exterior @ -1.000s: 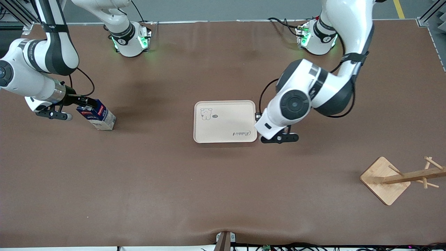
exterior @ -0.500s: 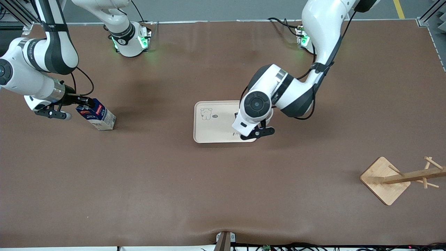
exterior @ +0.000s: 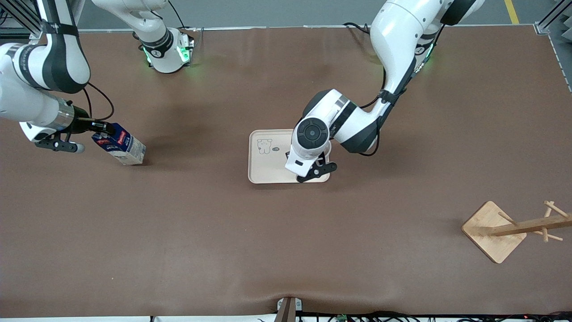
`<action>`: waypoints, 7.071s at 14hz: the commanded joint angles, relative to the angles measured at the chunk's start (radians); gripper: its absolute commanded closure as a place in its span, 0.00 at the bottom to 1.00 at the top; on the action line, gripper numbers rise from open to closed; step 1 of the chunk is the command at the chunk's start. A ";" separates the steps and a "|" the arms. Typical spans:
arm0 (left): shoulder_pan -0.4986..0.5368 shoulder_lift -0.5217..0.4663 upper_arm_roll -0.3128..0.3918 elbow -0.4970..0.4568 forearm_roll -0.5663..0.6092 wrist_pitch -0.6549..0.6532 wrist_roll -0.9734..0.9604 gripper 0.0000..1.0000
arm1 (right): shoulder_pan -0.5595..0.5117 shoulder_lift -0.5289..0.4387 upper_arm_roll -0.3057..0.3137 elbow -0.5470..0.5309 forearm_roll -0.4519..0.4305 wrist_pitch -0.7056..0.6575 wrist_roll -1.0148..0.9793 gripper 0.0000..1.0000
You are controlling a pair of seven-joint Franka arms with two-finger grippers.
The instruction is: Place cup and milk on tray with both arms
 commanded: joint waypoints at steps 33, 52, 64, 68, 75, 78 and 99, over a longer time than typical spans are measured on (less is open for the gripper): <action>0.215 -0.256 0.022 -0.128 0.007 -0.003 0.128 0.00 | 0.728 0.333 0.016 0.491 0.199 -0.048 0.896 1.00; 0.622 -0.527 0.023 -0.045 0.188 -0.315 0.705 0.00 | 0.790 0.497 0.015 0.598 0.306 -0.044 0.836 0.00; 0.616 -0.687 0.057 -0.105 0.174 -0.447 0.856 0.00 | 0.478 0.482 0.008 1.045 0.297 -0.631 0.778 0.00; 0.506 -0.759 0.171 -0.192 0.165 -0.441 0.874 0.00 | 0.308 0.453 0.008 1.074 0.296 -0.737 0.634 0.00; 0.495 -0.750 0.178 -0.177 0.165 -0.424 0.876 0.00 | 0.176 0.283 0.005 0.957 -0.045 -0.602 0.235 0.00; 0.507 -0.760 0.184 -0.174 0.148 -0.433 0.888 0.00 | 0.128 0.144 0.005 0.730 -0.049 -0.429 0.126 0.00; 0.511 -0.773 0.188 -0.242 0.106 -0.410 0.923 0.00 | -0.002 0.013 0.007 0.654 0.041 -0.412 -0.052 0.00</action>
